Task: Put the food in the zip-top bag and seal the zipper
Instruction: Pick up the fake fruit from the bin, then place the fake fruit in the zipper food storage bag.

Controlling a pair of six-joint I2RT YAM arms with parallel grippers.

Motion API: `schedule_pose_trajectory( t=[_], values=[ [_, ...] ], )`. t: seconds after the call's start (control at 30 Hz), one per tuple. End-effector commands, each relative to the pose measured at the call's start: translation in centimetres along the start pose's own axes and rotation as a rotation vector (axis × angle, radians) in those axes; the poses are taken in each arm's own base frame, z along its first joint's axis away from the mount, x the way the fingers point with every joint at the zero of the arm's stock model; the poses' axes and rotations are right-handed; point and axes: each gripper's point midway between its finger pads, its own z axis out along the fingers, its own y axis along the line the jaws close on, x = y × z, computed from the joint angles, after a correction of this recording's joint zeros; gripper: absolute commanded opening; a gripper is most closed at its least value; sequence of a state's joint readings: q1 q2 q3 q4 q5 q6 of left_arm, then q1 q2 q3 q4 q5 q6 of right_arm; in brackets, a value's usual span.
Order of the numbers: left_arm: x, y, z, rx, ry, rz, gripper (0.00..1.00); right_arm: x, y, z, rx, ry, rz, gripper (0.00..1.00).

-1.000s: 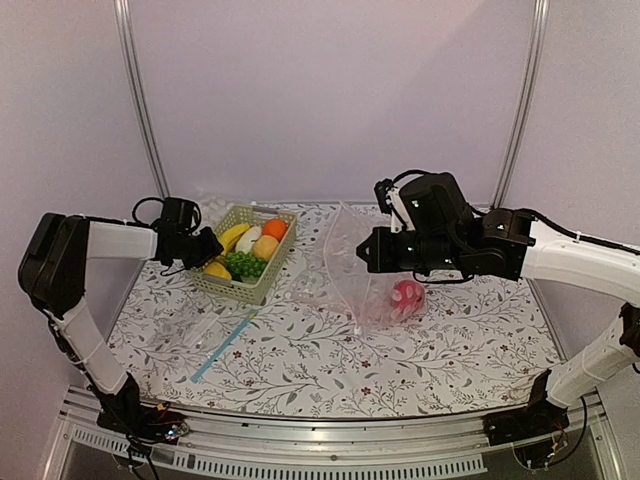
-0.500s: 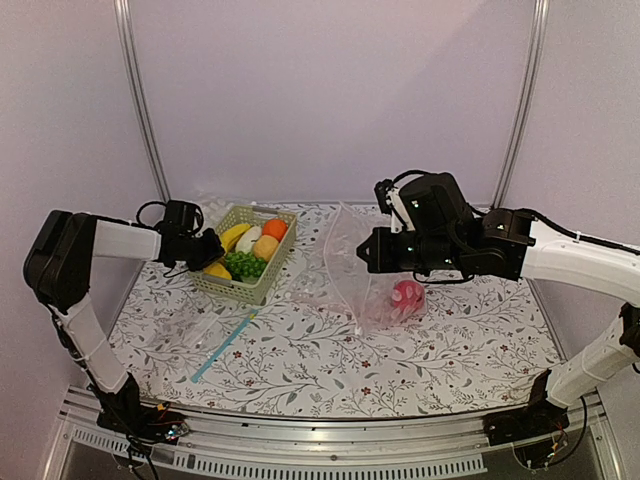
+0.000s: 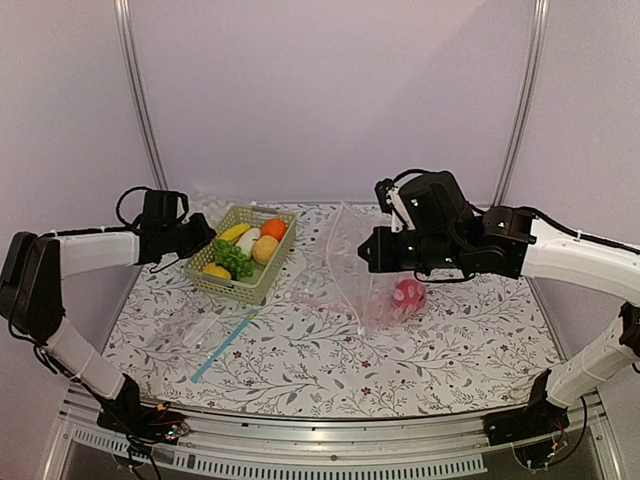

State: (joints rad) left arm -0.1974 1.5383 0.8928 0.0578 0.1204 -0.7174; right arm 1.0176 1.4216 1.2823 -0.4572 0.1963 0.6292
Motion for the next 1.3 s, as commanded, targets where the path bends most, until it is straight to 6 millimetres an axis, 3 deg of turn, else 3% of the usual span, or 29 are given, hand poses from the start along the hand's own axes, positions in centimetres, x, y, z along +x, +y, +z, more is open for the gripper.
schedule_pose_trajectory(
  t=[0.0,0.23,0.43,0.63,0.93,1.27],
  values=[
    [-3.7,-2.8,-4.4,0.056,-0.111,0.060,0.00,-0.8,0.0,-0.3,0.007,-0.012,-0.009,0.00],
    [-6.1,-6.1,-11.5,0.128,-0.209,0.147,0.00,-0.3,0.0,-0.1,-0.001,0.007,-0.014,0.00],
    [-5.7,-10.4,-15.6,0.289,-0.194,0.226,0.00,-0.4,0.0,-0.3,-0.001,0.003,-0.021,0.00],
    [-3.7,-15.5,-18.6,0.476,-0.149,0.313,0.00,-0.4,0.0,-0.3,-0.002,0.004,-0.027,0.00],
    [1.0,-23.6,-23.0,0.784,-0.033,0.461,0.00,-0.4,-0.2,-0.4,0.013,0.004,-0.027,0.00],
    [5.3,-29.4,-27.7,1.029,0.043,0.554,0.00,-0.5,-0.2,-0.5,0.012,0.000,-0.025,0.00]
  ],
)
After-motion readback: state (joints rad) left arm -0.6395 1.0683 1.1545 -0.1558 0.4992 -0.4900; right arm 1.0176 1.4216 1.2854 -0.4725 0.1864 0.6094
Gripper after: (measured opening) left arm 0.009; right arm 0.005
